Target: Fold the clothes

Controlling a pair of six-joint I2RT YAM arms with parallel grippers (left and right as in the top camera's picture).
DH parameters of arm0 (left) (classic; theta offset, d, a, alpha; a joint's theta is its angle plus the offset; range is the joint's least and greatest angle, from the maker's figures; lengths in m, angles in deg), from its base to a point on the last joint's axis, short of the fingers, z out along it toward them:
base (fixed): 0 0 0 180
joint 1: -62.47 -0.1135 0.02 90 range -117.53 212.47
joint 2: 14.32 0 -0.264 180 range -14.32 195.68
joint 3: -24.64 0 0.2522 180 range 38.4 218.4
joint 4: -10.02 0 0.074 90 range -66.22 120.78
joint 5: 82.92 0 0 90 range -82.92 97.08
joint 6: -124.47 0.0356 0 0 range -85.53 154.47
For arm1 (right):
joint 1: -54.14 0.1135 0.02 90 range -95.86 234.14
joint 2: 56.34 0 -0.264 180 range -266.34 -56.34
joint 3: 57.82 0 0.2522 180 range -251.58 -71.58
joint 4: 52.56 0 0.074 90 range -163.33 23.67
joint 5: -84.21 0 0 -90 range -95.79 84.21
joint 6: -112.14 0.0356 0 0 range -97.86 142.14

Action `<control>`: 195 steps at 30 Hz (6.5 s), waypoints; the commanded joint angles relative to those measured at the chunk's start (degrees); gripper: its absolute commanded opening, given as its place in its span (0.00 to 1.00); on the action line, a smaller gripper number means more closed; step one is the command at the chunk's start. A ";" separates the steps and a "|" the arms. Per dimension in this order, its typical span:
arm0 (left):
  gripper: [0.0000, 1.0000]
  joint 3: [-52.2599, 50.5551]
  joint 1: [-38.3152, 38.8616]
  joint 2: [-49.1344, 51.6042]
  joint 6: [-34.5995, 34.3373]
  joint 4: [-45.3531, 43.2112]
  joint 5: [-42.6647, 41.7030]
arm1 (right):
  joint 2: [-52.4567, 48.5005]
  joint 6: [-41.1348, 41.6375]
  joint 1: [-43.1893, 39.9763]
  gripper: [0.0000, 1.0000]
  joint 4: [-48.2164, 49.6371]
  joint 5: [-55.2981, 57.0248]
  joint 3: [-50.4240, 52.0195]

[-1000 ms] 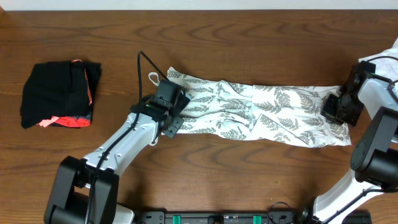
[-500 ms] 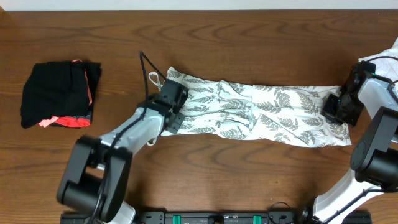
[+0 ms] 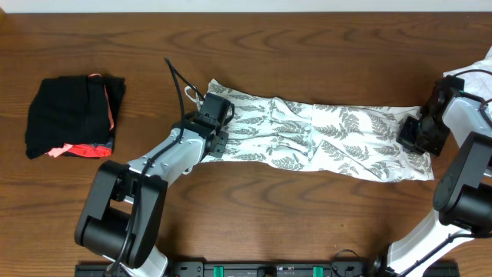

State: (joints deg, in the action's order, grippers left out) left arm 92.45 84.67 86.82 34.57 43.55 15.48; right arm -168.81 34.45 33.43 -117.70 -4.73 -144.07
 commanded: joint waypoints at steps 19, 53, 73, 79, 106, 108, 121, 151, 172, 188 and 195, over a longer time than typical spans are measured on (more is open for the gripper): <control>0.70 -1.29 -1.42 1.73 -5.38 -7.13 -4.94 | -2.08 -0.83 -0.61 0.01 -0.52 0.83 1.01; 0.73 -1.31 -7.43 -2.97 -18.43 -12.83 -23.43 | -2.08 -0.83 -0.61 0.01 -0.70 0.83 1.03; 0.73 -1.31 -11.56 2.36 -18.47 -12.59 -19.78 | -2.08 -0.83 -0.61 0.01 -1.01 0.83 1.01; 0.71 -1.31 -11.56 5.29 -19.23 -13.55 -27.58 | -2.08 -0.83 -0.61 0.01 -1.09 0.83 1.01; 0.06 -1.29 -23.06 -6.27 -19.28 -12.74 -35.58 | 1.68 -8.79 0.02 0.01 -1.16 -16.48 -1.36; 0.06 -1.29 -23.61 -6.45 -19.26 -12.57 -35.58 | 3.76 -11.19 0.52 0.01 -1.16 -20.55 -2.29; 0.06 -1.29 -28.41 -6.88 -19.04 -11.45 -35.58 | 18.78 -13.46 1.11 0.02 -0.07 -18.29 -3.65; 0.06 -0.37 -9.92 -25.59 -19.30 -7.17 -16.41 | 19.08 -12.98 1.29 0.01 -2.03 -17.57 -3.58; 0.06 13.40 13.09 -8.15 -21.00 -13.90 1.84 | 19.08 -11.52 2.60 0.01 -3.50 -17.57 -3.56; 0.06 23.89 18.60 1.33 -31.32 -5.73 13.94 | 19.08 -11.50 5.03 0.01 -3.45 -17.55 -3.56; 0.06 23.89 23.06 1.62 -36.33 -6.43 15.06 | 19.06 -10.82 5.05 0.01 -3.54 -17.57 -3.56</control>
State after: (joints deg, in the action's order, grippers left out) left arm 114.67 106.11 87.69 1.87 37.65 28.44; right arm -149.95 22.52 37.76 -121.15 -22.28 -147.22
